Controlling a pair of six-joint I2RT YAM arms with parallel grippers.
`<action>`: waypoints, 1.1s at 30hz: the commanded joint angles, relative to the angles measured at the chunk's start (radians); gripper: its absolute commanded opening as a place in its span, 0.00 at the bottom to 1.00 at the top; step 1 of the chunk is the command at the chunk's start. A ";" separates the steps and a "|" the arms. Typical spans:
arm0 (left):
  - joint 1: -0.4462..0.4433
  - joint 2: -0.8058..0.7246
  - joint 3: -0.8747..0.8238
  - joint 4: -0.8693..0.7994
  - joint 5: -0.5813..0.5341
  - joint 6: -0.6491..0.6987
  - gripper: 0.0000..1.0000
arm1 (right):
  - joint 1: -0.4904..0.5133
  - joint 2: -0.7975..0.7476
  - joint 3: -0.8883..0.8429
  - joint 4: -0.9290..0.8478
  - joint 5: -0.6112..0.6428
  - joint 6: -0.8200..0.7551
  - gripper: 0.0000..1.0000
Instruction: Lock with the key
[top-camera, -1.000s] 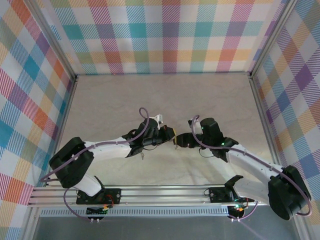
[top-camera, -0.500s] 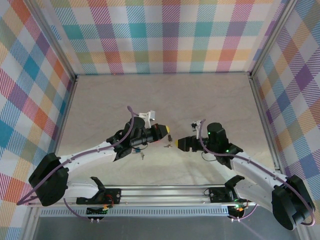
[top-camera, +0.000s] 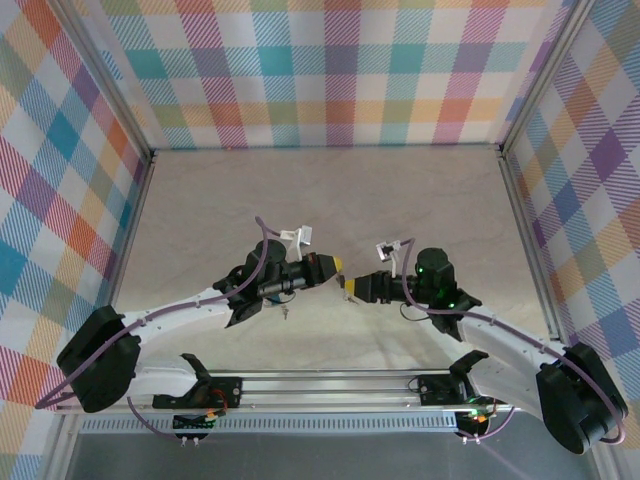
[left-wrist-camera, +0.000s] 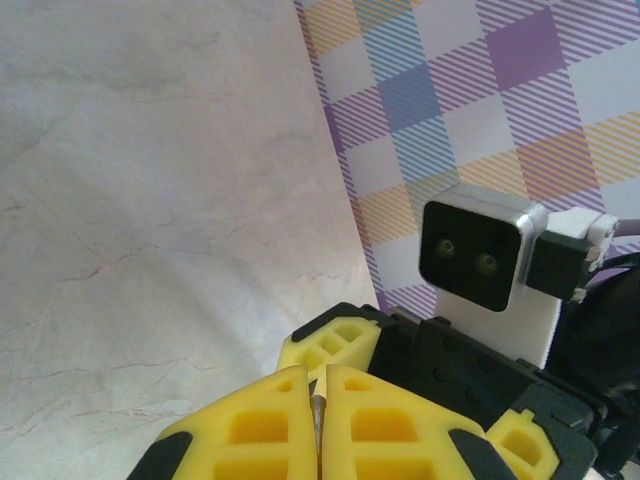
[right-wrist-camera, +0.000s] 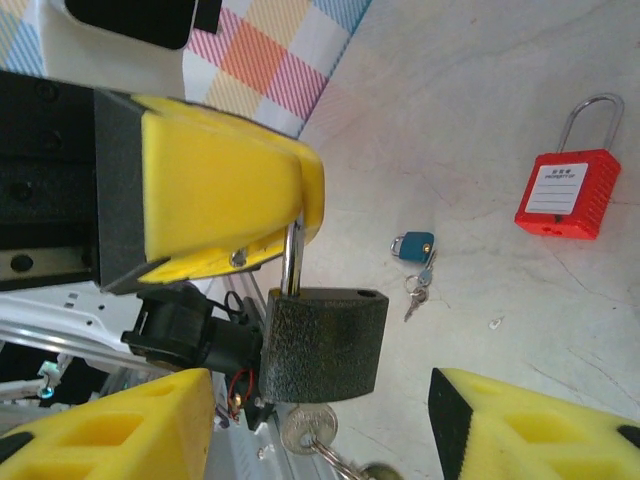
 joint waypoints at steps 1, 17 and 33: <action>0.004 -0.039 0.014 -0.042 -0.036 0.029 0.00 | 0.003 -0.027 0.069 -0.124 0.035 -0.061 0.60; -0.030 -0.017 0.089 -0.169 -0.115 0.081 0.00 | 0.127 0.037 0.165 -0.274 0.171 -0.129 0.56; -0.063 -0.011 0.108 -0.210 -0.148 0.109 0.00 | 0.200 0.101 0.254 -0.396 0.323 -0.201 0.42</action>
